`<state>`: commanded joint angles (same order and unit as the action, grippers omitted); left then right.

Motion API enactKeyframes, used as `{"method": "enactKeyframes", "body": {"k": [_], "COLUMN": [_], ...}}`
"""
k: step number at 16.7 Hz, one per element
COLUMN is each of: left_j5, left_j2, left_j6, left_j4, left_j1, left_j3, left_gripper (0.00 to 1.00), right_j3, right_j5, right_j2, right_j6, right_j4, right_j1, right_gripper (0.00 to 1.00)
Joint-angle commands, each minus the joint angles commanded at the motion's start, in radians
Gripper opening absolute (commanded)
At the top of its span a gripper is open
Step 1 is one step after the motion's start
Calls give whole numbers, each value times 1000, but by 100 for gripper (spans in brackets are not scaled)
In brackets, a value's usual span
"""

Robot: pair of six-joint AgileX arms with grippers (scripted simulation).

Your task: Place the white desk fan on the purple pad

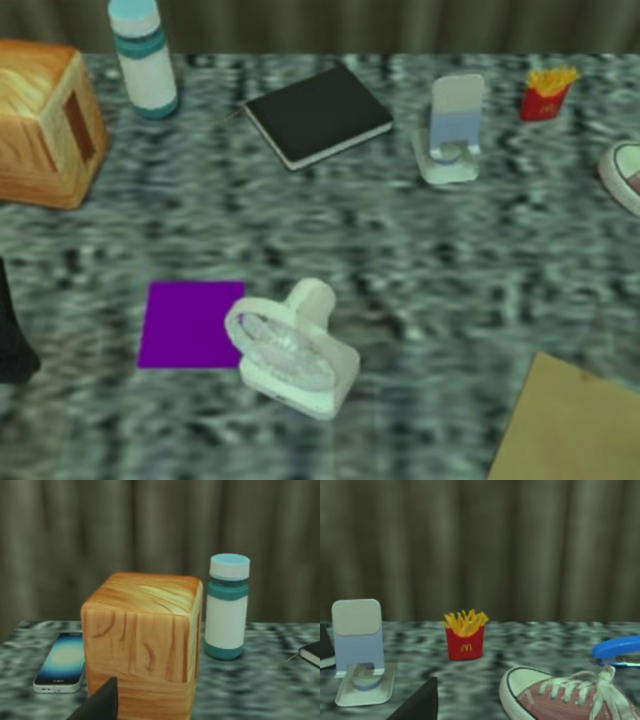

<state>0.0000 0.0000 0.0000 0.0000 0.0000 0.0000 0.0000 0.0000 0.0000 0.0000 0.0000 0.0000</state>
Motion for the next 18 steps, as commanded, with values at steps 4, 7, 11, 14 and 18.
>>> {"method": "enactKeyframes", "body": {"k": [4,7,11,14,18], "left_j5": [1,0,-2,-2,-2], "left_j2": [31,157,465,757,1154], "left_j6": [29,138,360,559,829], "left_j4": [-30,-145,-376,-575,-840], "left_j1": [-17,-77,-201,-314,-469], "left_j3": [28,146,416,667,1017], "left_gripper": [100,100,100,100,100], "right_j3": [0,0,0,0,0], "right_j5": [0,0,0,0,0], "right_j2": [0,0,0,0,0], "right_j6": [0,0,0,0,0], "right_j4": [0,0,0,0,0], "right_j1": [0,0,0,0,0], "right_gripper": [100,100,100,100,100]}}
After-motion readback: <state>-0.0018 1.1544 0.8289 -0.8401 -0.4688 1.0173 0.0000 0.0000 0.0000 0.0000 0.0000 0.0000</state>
